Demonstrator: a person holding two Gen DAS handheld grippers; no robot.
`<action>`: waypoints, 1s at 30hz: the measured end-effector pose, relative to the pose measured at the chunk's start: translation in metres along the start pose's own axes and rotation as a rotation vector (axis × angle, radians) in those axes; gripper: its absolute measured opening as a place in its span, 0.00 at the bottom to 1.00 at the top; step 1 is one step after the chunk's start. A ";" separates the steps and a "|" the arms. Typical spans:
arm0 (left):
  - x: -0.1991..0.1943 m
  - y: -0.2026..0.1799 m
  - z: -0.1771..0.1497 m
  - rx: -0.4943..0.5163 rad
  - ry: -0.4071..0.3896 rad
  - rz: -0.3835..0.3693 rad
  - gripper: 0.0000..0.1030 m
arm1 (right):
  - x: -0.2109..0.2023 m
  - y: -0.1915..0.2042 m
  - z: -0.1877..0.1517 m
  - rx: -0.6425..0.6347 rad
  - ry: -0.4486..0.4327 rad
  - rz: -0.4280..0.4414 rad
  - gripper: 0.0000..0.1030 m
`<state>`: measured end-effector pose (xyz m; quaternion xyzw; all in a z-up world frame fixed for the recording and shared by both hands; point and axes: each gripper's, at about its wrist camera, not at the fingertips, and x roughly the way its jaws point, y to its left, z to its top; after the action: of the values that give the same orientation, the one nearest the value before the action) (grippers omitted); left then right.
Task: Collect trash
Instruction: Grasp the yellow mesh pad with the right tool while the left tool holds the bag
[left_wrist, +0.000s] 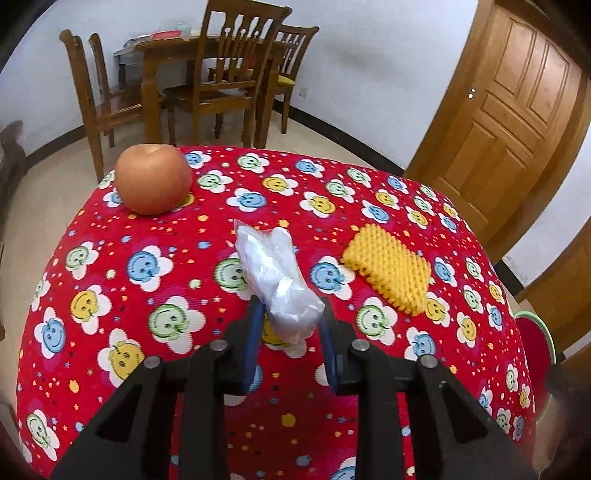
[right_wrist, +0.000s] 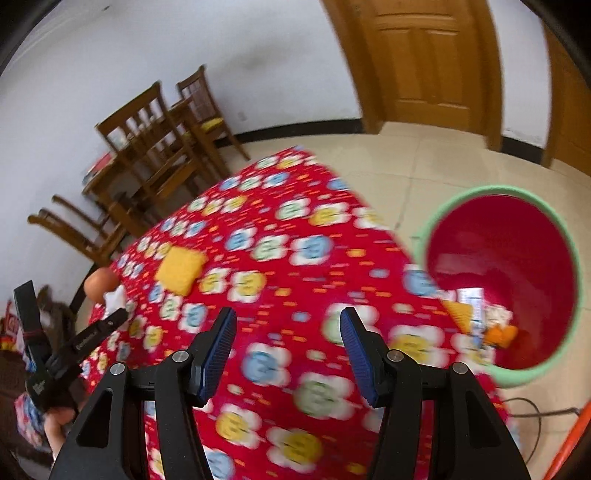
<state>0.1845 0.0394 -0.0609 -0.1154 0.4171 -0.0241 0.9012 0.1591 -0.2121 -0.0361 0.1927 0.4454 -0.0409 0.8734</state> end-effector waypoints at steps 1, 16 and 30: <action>0.000 0.000 0.000 -0.003 -0.004 0.003 0.28 | 0.009 0.008 0.002 -0.010 0.013 0.012 0.58; 0.003 0.003 -0.004 -0.011 -0.009 0.028 0.28 | 0.103 0.087 0.024 -0.090 0.096 0.063 0.58; 0.008 0.006 -0.003 -0.028 0.008 0.019 0.28 | 0.131 0.117 0.017 -0.154 0.111 0.080 0.09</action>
<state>0.1869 0.0436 -0.0699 -0.1241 0.4222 -0.0101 0.8979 0.2795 -0.0976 -0.0958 0.1445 0.4869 0.0392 0.8605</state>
